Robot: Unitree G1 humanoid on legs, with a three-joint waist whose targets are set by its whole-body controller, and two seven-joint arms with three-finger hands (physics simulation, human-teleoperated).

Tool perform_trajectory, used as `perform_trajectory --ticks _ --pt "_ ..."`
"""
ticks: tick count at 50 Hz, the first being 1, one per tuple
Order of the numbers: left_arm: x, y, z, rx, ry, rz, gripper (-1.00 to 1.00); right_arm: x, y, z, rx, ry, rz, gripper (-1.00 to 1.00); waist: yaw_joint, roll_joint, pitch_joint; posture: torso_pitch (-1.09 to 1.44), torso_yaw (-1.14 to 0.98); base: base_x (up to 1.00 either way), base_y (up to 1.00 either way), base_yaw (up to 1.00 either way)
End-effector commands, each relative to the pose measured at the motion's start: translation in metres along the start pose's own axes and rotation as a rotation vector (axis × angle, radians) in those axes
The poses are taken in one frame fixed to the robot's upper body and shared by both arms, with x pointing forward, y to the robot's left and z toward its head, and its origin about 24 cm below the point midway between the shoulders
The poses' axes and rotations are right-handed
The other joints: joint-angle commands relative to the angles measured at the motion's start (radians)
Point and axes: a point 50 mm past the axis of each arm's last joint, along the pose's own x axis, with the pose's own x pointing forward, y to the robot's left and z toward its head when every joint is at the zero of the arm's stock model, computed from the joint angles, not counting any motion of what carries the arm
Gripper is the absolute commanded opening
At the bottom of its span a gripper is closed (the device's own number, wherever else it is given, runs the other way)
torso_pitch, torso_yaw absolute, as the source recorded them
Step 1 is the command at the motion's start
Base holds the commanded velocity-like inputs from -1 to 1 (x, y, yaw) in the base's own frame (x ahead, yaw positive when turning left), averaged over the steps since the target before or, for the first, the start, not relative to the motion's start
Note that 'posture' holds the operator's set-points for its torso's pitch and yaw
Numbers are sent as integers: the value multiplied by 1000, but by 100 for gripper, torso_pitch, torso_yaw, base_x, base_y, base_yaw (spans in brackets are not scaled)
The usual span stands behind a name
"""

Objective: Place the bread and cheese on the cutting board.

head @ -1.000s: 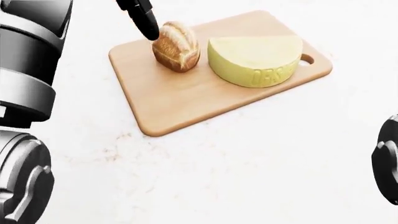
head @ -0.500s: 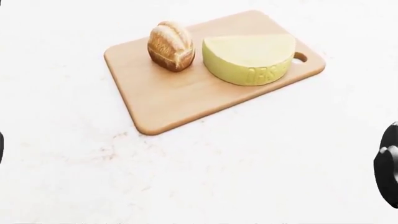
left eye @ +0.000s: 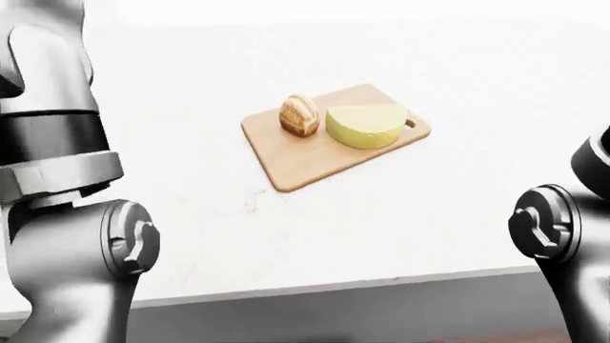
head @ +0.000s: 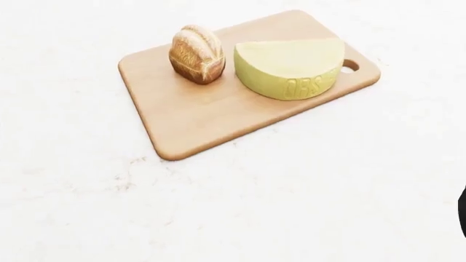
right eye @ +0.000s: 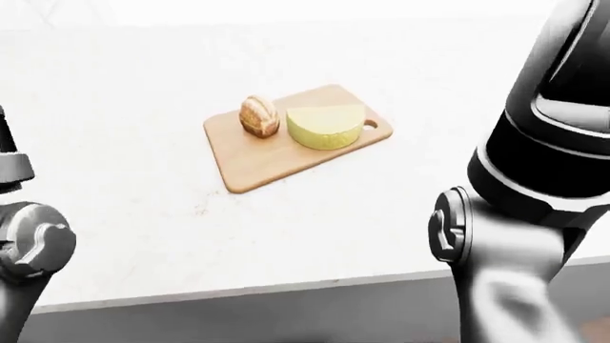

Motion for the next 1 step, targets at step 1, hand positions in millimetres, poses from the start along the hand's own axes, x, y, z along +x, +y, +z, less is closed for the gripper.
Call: perform_trajectory --ticks 1 --pt "-7 -4 21 -60 -46 -19 100 -6 -7 17 2 -73 -24 100 -1 1 -34 0 0 0 0 0"
